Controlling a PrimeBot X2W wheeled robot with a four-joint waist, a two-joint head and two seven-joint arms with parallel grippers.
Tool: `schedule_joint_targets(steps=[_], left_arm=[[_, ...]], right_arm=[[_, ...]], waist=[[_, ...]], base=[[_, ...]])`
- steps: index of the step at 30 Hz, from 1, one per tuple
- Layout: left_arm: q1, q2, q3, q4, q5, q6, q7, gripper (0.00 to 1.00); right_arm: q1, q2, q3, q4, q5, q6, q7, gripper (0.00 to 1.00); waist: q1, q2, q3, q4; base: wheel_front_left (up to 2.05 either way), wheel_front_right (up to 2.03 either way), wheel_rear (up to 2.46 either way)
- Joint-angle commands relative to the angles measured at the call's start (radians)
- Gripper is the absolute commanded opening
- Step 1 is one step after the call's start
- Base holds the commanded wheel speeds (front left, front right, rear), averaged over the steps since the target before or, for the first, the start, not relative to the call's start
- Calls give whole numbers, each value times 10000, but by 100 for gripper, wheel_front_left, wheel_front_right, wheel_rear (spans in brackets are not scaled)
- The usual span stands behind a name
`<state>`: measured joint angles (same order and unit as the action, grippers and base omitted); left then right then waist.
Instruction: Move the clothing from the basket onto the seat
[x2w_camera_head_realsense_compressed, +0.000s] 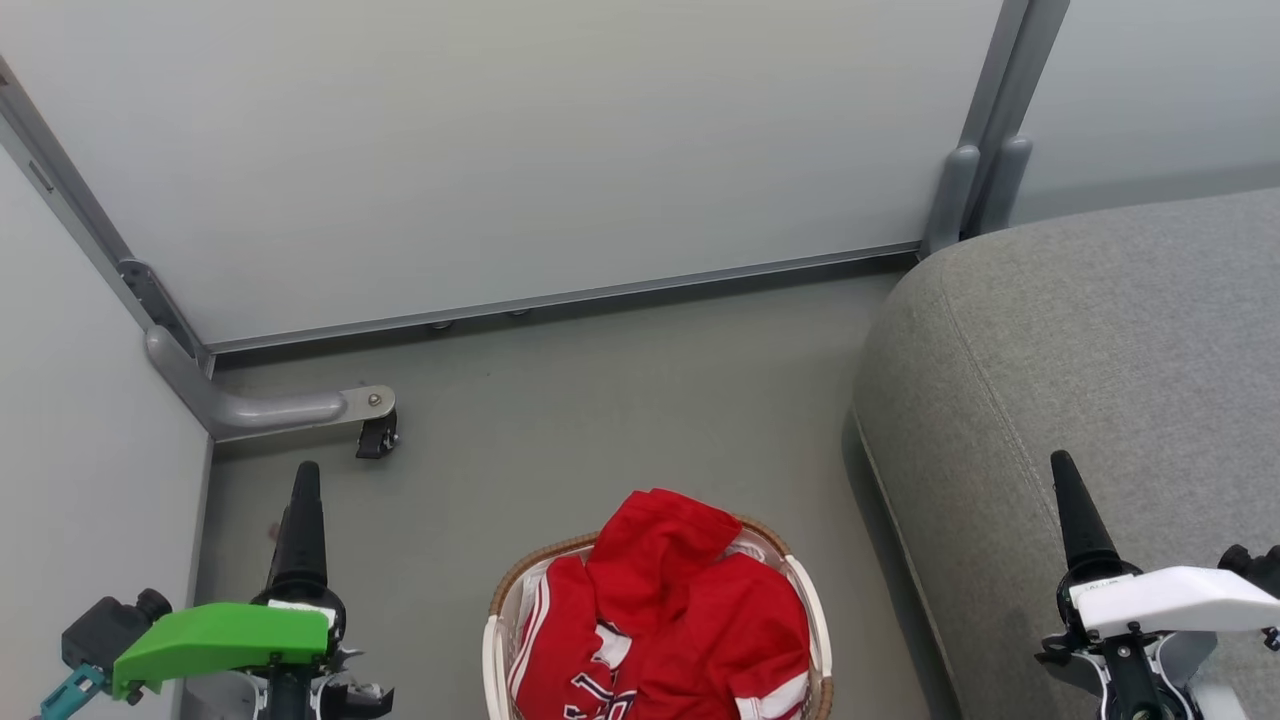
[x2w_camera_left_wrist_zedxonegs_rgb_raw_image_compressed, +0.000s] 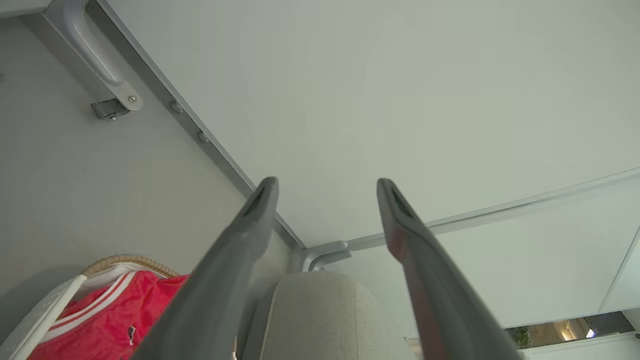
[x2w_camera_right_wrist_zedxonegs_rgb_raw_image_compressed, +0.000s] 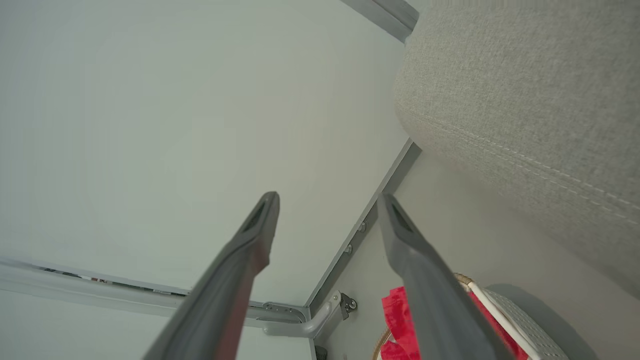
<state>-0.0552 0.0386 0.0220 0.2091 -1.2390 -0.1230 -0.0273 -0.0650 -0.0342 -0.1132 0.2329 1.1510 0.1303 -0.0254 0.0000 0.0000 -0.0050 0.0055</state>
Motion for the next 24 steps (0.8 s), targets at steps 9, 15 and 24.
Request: schedule_joint_targets(steps=[9,15,24], left_arm=[[-25,74,-323,-404,1892,170,-377,100],[122,82,-443,-388,2921,242,-579,100],[365,93,-604,-124,4197,285,-854,100]], right_arm=[[47,-100,227,-443,-2280,2,-393,100],[151,-110,366,-455,-3512,3,-595,100],[235,-120,544,-318,-5092,3,-873,100]], waist=[[0,0,-21,31],[0,0,-36,42],[0,0,-43,60]], base=[[0,0,0],[0,0,0],[0,0,0]])
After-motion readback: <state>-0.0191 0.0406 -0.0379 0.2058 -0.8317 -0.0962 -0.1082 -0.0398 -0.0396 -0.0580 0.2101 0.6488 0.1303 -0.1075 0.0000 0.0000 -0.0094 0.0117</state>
